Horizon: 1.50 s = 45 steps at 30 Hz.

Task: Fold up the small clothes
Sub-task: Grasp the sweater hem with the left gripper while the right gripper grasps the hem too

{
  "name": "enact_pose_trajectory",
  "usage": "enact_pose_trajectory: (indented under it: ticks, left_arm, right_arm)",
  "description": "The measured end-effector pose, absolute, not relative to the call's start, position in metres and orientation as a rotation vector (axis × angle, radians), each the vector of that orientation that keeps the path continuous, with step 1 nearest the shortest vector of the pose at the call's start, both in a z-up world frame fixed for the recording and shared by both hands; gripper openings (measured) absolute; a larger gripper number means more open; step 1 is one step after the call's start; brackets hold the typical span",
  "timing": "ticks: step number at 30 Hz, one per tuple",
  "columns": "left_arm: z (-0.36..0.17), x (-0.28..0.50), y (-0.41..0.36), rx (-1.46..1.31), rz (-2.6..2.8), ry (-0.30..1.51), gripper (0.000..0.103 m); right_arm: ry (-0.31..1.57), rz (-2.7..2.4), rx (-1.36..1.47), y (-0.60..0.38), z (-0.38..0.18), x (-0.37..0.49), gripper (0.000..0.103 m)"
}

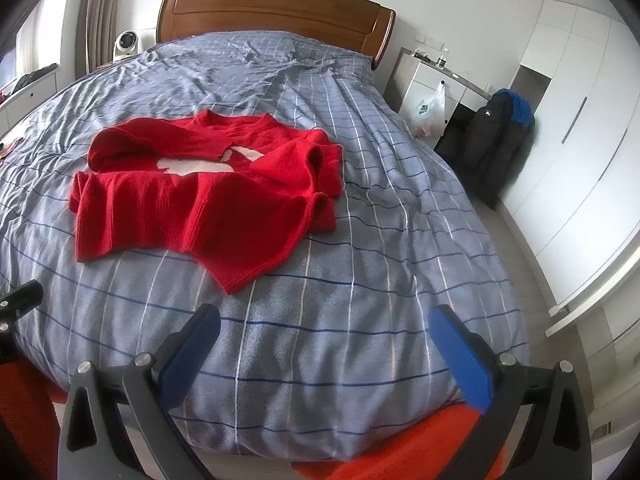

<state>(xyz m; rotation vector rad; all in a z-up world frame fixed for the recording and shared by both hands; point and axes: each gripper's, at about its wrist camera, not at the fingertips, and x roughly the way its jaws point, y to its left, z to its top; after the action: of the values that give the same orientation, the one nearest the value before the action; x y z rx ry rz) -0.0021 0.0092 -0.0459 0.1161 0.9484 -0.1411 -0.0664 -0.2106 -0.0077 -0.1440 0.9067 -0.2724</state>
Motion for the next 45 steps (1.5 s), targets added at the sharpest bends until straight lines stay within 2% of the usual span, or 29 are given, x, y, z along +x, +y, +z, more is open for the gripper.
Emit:
enact_pose_trajectory:
  ticks: [6, 11, 12, 13, 14, 15, 16, 17, 18, 19, 24, 27, 32, 45]
  left_arm:
    - [-0.082, 0.045, 0.058, -0.08, -0.188, 1.064, 0.102]
    - [-0.103, 0.082, 0.056, -0.191, -0.305, 1.1, 0.101]
    - [-0.105, 0.087, 0.051, -0.192, -0.313, 1.097, 0.098]
    - [-0.106, 0.092, 0.045, -0.186, -0.312, 1.086, 0.09]
    - [-0.105, 0.097, 0.038, -0.173, -0.309, 1.064, 0.083]
    - [-0.105, 0.1, 0.033, -0.163, -0.313, 1.048, 0.058]
    - [-0.105, 0.104, 0.027, -0.157, -0.334, 1.045, 0.014]
    - [-0.105, 0.107, 0.024, -0.167, -0.358, 1.056, 0.005]
    - [-0.101, 0.108, 0.027, -0.19, -0.37, 1.068, 0.003]
    - [-0.097, 0.106, 0.031, -0.196, -0.375, 1.065, 0.003]
    - [-0.059, 0.054, 0.074, -0.117, -0.485, 1.1, 0.003]
    - [-0.066, 0.027, 0.081, -0.055, -0.511, 1.172, 0.003]
    - [-0.114, 0.008, 0.064, 0.056, -0.44, 1.262, 0.002]
    - [-0.154, 0.019, 0.04, 0.134, -0.324, 1.266, 0.002]
  right_arm:
    - [0.79, -0.055, 0.132, -0.245, -0.011, -0.064, 0.103]
    - [0.848, 0.105, 0.307, -0.267, -0.054, -0.027, 0.103]
    - [0.872, 0.132, 0.339, -0.269, -0.068, -0.013, 0.103]
    - [0.888, 0.146, 0.369, -0.27, -0.077, -0.005, 0.102]
    - [0.912, 0.161, 0.41, -0.271, -0.088, 0.006, 0.095]
    - [0.939, 0.179, 0.462, -0.271, -0.099, 0.016, 0.086]
    - [0.963, 0.209, 0.506, -0.268, -0.109, 0.023, 0.069]
    - [0.982, 0.239, 0.529, -0.262, -0.118, 0.03, 0.054]
    - [0.985, 0.248, 0.51, -0.256, -0.121, 0.033, 0.041]
    - [0.998, 0.243, 0.486, -0.255, -0.121, 0.034, 0.005]
    - [1.044, 0.304, 0.431, -0.26, -0.079, -0.007, 0.006]
    - [1.127, 0.329, 0.45, -0.274, -0.063, -0.043, 0.006]
    - [1.249, 0.269, 0.449, -0.279, -0.09, -0.068, 0.006]
    - [1.343, 0.079, 0.371, -0.267, -0.141, -0.056, 0.005]
